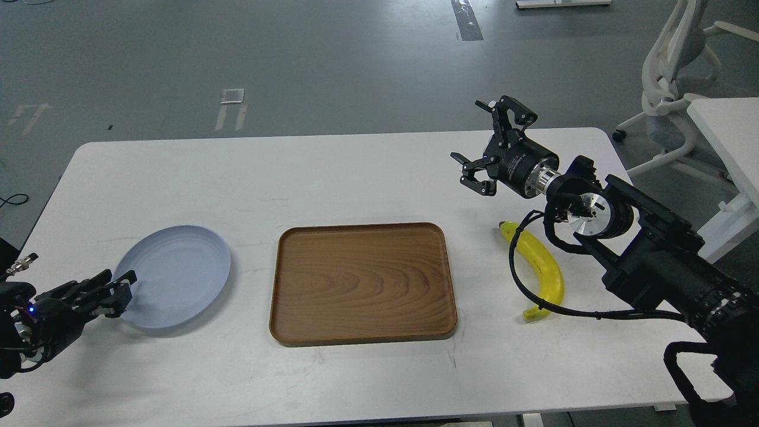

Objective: Place banana on plate with both arms
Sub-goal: 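Lower the left gripper to the rim of the light blue plate and grasp it, then lift the plate with the left gripper and set it on the wooden tray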

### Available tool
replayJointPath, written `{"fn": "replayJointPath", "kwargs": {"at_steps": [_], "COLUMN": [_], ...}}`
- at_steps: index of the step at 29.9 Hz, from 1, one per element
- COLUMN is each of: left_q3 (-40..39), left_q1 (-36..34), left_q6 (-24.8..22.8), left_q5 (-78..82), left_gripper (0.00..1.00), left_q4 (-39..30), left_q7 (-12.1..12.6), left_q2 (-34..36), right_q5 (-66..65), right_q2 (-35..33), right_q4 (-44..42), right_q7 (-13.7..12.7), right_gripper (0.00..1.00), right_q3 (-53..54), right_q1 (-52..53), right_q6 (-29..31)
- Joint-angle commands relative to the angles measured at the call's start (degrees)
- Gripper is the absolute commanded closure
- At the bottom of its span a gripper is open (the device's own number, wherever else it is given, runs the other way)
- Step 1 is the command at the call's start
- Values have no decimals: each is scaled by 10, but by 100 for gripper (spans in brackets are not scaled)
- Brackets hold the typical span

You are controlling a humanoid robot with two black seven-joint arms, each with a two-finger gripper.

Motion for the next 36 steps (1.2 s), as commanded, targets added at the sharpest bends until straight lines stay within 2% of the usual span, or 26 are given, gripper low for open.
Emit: {"fn": "replayJointPath", "kwargs": {"at_steps": [1, 4, 5, 6, 13, 15, 16, 17, 20, 26, 29, 35, 36], "left_q3": [0, -1, -1, -1, -8, -10, -10, -10, -9, -3, -1, 14, 30], "left_q1": [1, 1, 1, 0, -9, -12, -12, -14, -41, -105, -125, -149, -162], "left_q6": [0, 0, 0, 0, 0, -1, -1, -1, -2, -4, -22, -70, -80], "left_q5": [-6, -8, -11, -12, -24, -44, -52, -53, -52, -32, 12, 88, 88], "left_gripper": [70, 83, 98, 100, 100, 100, 100, 100, 100, 100, 100, 100, 100], "left_q4": [0, 0, 0, 0, -3, -5, -5, -8, -16, -89, -114, -105, -98], "left_q7": [0, 1, 0, 0, -1, -8, -26, -33, -33, -33, -33, -33, -13], "left_q2": [0, -2, -3, -2, -1, 1, 1, 2, -4, -10, -56, -144, -165], "right_q5": [0, 0, 0, 0, 0, 0, 0, 0, 1, 2, 2, 4, 4], "right_q2": [0, 0, 0, 0, 0, 0, 0, -1, -10, -28, -33, -57, -61], "right_q4": [0, 0, 0, 0, 1, 1, 1, 1, 2, 2, 2, 3, 3], "right_q7": [1, 0, 0, 0, 0, 0, 0, 0, 0, 1, 1, 0, 0], "right_gripper": [0, 0, 0, 0, 0, 0, 1, 0, 0, 1, 1, 1, 1], "right_q3": [0, 0, 0, 0, 1, 3, 4, 4, 5, 18, 36, 52, 56], "right_q1": [0, 0, 0, 0, 1, 3, 5, 6, 10, 23, 30, 52, 53], "right_q6": [0, -1, -1, -1, -9, -9, -10, -11, -14, -15, -17, -32, -32]}}
